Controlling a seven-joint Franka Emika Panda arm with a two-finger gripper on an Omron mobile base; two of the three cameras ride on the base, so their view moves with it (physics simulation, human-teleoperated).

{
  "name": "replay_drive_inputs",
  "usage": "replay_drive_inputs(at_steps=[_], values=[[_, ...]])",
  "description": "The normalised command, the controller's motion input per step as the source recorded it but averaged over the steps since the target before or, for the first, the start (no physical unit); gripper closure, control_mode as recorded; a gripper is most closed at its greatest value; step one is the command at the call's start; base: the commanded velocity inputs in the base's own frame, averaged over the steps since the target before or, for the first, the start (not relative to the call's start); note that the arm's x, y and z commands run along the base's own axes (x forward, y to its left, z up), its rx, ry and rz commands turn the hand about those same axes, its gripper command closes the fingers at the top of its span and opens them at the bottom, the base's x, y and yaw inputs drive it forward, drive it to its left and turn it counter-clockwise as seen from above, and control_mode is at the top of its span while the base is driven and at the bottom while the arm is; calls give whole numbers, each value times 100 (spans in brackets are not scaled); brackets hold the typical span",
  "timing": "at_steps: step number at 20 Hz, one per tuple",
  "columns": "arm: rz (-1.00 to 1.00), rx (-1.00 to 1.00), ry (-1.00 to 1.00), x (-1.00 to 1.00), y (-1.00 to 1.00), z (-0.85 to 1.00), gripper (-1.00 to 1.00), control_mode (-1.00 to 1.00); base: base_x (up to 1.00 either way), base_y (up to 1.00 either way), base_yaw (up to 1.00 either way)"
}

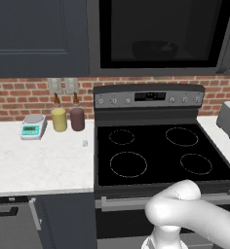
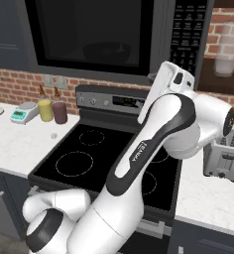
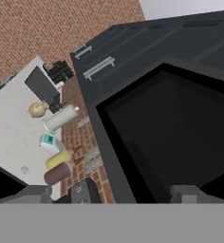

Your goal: Pick the garlic from the sink and place it in the bowl. Then pick the bowl and place it in the microwave. Then close the microwave door and press the start button.

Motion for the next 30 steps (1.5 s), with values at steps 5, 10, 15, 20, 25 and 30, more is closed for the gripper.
replay_drive_inputs(at_steps=[5, 10, 15, 20, 25, 30], values=[[1, 0, 0, 11, -2, -6, -100, -100, 0, 0, 0], [0, 0, 0, 10, -1, -8, -100, -100, 0, 0, 0], [-2, 0, 0, 13, 0, -19, -100, -100, 0, 0, 0], [-9, 0, 0, 2, 0, -11, -100, -100, 0, 0, 0], [-13, 0, 0, 15, 0, 0, -100, -100, 0, 0, 0], [-10, 0, 0, 25, 0, -3, -100, -100, 0, 0, 0]])
